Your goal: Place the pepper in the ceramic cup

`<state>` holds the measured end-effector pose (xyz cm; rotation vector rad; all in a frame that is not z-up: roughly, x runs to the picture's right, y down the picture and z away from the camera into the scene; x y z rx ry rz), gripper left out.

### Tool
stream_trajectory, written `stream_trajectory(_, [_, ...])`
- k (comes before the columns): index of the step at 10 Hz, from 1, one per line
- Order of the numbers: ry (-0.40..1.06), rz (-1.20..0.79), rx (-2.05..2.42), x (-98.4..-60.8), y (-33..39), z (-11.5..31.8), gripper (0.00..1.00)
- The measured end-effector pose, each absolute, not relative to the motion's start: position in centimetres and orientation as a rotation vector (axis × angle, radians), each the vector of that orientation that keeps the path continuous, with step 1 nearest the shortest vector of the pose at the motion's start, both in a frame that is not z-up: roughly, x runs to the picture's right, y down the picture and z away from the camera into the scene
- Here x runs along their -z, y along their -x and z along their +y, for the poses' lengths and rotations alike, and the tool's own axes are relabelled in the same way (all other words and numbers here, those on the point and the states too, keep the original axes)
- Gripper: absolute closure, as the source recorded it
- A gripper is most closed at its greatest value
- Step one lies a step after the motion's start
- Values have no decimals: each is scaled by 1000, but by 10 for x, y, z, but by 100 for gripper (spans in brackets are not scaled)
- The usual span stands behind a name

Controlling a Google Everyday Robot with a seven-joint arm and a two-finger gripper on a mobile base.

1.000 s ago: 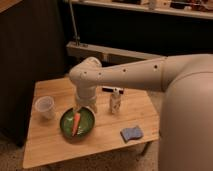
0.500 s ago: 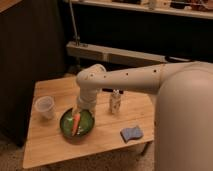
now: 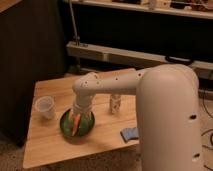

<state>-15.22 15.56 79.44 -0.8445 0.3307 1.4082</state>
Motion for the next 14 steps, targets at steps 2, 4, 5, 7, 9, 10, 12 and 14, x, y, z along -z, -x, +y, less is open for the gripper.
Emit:
stream_trajectory(2, [830,322,-1417,-804,155,155,35])
stream_trajectory(4, [817,314,-1410,-809,162,154,35])
stream_trajectory(5, [811,311,-1407,-815,166,154,35])
stream_trajectory(7, [804,308,-1403,-821,171,155,35])
stream_trajectory(9, [799,307,-1395,-829,175,157,35])
stream_trajectory(10, [797,305,-1393,-832,176,158,35])
stream_trajectory(12, [793,304,-1382,-841,176,160,35])
stream_trajectory(14, [788,307,-1379,-847,177,160,35])
